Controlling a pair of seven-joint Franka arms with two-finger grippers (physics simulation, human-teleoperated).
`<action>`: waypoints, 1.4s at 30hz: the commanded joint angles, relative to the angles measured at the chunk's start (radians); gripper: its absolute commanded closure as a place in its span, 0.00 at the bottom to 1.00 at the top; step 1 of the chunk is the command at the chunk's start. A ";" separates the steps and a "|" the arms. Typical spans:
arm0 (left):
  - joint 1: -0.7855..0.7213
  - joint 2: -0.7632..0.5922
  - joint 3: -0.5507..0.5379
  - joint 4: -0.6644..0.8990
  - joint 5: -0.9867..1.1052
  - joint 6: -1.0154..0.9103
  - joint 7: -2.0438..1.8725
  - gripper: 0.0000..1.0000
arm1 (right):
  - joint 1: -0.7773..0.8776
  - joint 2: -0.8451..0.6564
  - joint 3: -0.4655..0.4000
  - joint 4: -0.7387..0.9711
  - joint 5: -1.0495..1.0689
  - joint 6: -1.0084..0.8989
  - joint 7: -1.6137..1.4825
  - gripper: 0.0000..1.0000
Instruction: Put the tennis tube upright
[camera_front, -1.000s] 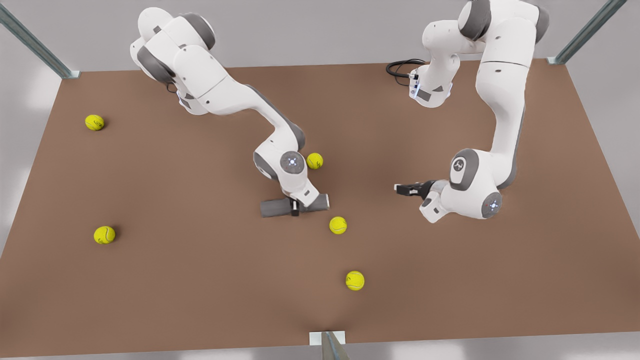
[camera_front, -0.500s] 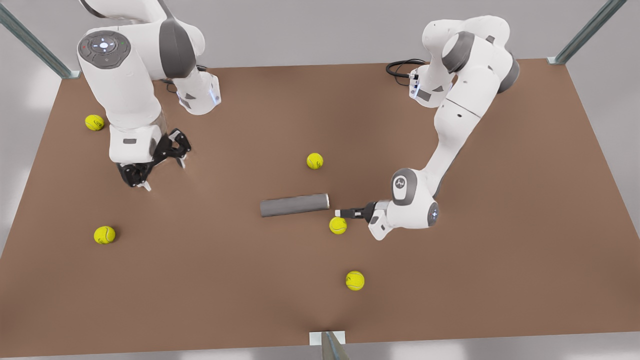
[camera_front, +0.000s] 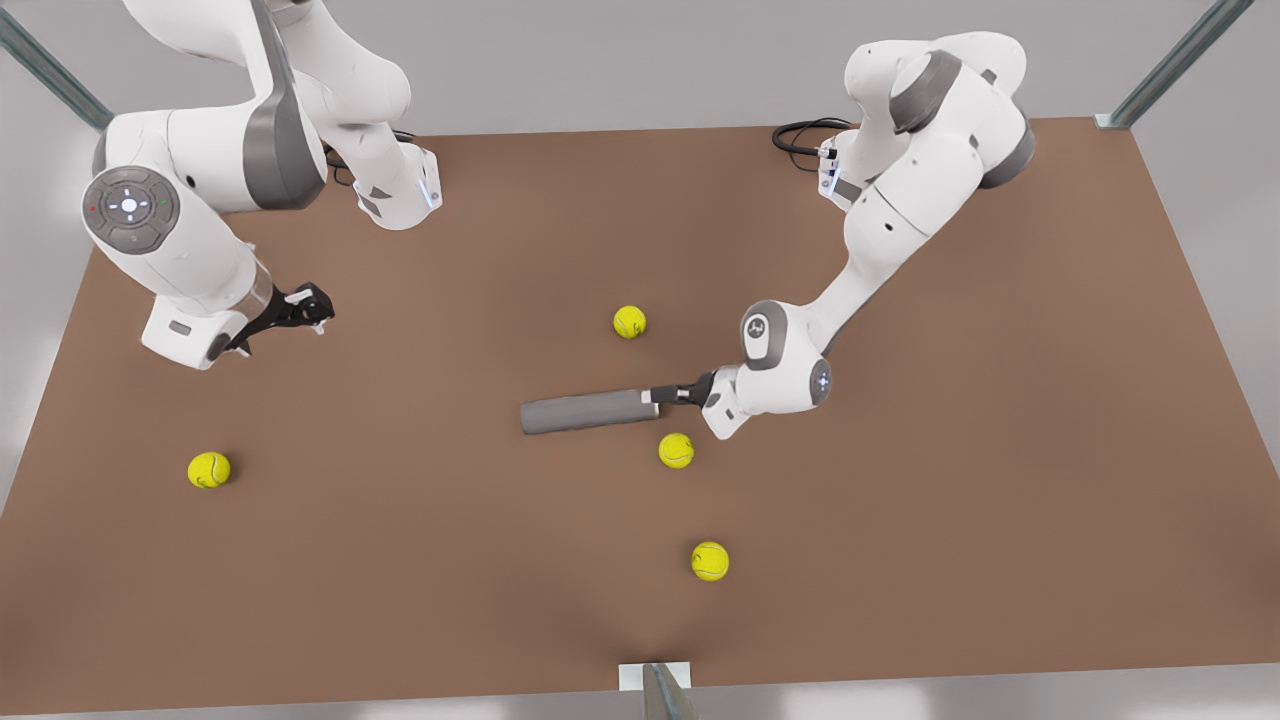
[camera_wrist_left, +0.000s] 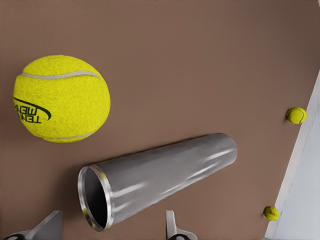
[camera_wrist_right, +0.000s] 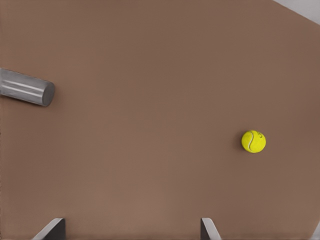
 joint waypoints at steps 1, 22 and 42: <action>0.002 0.006 -0.001 -0.001 0.006 0.088 0.022 0.00 | -0.018 0.004 -0.001 0.001 0.002 -0.013 0.211 0.00; -0.048 0.115 -0.037 0.079 -0.002 0.104 0.020 0.00 | -0.018 0.019 -0.019 -0.001 0.015 -0.023 0.187 0.00; 0.001 0.156 -0.135 0.123 -0.005 0.105 0.040 0.00 | -0.018 0.030 -0.021 -0.001 0.015 -0.023 0.182 0.00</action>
